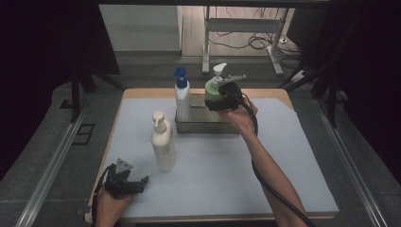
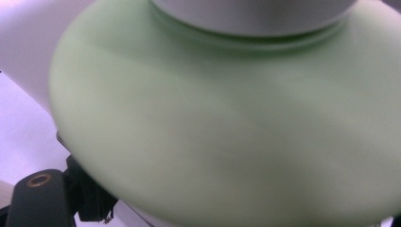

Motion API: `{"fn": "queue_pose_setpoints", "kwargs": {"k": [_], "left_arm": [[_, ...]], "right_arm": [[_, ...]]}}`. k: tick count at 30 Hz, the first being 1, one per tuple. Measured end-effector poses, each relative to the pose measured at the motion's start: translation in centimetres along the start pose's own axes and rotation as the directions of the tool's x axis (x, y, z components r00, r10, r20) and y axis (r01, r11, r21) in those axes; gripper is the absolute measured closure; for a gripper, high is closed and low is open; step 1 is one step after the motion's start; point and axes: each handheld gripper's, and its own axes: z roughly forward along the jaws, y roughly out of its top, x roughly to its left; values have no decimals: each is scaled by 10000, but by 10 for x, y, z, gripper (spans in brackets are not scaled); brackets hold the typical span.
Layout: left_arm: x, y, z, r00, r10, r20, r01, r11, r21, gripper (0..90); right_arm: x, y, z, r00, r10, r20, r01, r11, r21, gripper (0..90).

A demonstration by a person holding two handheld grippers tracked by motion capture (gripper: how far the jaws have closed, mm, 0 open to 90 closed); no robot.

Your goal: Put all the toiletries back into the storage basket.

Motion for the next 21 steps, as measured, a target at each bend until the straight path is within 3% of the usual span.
{"fn": "queue_pose_setpoints", "kwargs": {"k": [21], "left_arm": [[0,0,0,10000,-2,-3,2,10000,-6,121]], "right_arm": [[-4,-23,18,9995,255,-160,-248,9988,415,121]]}}
